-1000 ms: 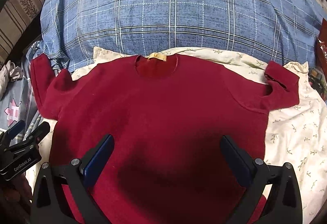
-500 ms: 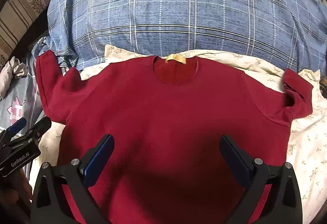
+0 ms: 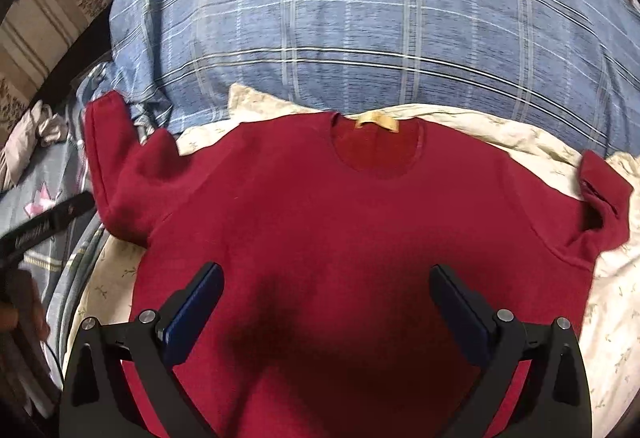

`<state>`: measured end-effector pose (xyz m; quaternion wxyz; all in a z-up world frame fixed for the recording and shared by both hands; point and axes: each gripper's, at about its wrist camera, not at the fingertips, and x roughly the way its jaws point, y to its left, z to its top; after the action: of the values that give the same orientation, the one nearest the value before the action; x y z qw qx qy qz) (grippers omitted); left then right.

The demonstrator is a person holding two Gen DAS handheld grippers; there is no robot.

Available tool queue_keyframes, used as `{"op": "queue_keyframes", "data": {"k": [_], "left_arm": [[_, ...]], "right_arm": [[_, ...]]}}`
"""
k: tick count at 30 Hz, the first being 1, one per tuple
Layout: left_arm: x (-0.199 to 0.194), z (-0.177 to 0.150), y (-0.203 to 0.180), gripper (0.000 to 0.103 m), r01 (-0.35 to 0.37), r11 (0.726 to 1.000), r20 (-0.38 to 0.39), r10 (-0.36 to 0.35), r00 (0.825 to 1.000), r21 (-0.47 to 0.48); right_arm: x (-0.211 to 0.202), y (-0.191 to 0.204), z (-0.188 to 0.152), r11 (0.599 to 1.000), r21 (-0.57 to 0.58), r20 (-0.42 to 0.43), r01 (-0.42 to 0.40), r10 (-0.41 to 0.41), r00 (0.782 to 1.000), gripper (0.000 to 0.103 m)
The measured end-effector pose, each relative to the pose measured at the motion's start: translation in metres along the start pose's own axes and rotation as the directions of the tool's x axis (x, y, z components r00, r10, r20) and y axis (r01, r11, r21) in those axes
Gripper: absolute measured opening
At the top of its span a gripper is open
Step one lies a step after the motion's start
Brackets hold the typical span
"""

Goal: Fold small clothes

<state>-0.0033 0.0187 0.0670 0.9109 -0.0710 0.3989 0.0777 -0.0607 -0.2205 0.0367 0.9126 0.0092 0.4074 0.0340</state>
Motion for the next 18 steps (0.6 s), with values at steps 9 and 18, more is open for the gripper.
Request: {"op": "queue_keyframes", "data": {"k": [9, 18], "left_arm": [[0.046, 0.018, 0.040, 0.103, 0.074, 0.973, -0.057, -0.089, 0.994, -0.217], [0.089, 0.036, 0.055, 0.097, 0.085, 0.945, -0.056, -0.108, 0.993, -0.315]], "right_arm": [[0.014, 0.016, -0.003, 0.999, -0.039, -0.031, -0.034, 0.033, 0.999, 0.102], [0.022, 0.017, -0.005, 0.997, -0.035, -0.051, -0.069, 0.067, 0.996, 0.102]]}}
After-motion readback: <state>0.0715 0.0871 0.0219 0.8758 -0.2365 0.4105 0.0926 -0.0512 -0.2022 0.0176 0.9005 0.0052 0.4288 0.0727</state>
